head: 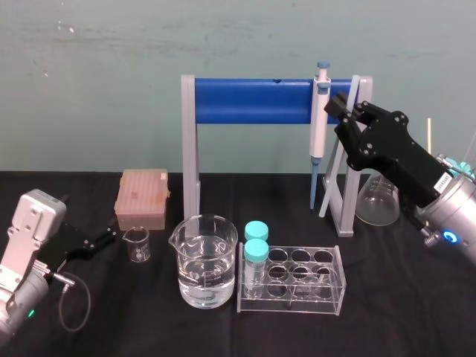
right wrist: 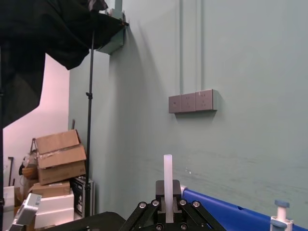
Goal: Pick up the stirring rod with one hand, then place it down.
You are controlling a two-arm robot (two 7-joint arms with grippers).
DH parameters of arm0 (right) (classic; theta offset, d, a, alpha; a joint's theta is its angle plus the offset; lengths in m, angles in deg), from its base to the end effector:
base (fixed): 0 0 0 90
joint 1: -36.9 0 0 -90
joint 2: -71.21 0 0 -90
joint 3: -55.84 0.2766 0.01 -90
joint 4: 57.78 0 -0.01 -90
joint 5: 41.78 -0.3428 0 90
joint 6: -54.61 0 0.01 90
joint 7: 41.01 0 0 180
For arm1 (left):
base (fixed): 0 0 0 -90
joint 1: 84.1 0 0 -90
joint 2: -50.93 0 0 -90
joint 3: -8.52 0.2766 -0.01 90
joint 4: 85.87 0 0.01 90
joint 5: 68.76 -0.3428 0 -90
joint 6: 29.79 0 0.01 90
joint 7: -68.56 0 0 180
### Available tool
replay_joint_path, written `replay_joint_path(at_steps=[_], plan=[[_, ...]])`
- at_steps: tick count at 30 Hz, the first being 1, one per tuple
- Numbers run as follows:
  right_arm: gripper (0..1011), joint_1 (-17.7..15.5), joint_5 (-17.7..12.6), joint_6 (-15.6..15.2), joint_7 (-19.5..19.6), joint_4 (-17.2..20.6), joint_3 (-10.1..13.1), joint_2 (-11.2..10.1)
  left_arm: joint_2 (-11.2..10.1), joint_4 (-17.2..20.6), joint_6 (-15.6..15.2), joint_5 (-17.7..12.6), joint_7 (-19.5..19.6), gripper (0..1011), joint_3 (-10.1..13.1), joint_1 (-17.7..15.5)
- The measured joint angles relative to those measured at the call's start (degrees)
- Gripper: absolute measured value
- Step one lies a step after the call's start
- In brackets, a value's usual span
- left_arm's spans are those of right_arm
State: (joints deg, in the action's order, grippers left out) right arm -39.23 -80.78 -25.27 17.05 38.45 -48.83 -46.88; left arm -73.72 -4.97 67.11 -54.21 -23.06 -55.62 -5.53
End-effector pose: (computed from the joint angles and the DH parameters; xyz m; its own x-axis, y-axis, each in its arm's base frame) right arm 0.4022 -0.0364 -0.1689 0.7328 -0.6754 0.0823 0.5997 0.6982 0.3910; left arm 0.3880 0.0661 -0.2980 0.2922 0.8803 0.3738 -0.9553 0.2872 0.0704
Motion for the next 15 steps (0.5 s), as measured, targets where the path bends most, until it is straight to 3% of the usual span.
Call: replay_joint_path(at_steps=[7,15], plan=[[69,-0.2,-0.5,1.3,-1.7,-0.3,-0.3,-0.1,0.0,0.0,0.0,0.0,0.0,1000,0.0,0.0],[69,-0.3,-0.5,3.5,-4.6,-4.0,-1.8,0.0,0.0,0.0,0.0,0.0,0.0,1000,0.0,0.0]])
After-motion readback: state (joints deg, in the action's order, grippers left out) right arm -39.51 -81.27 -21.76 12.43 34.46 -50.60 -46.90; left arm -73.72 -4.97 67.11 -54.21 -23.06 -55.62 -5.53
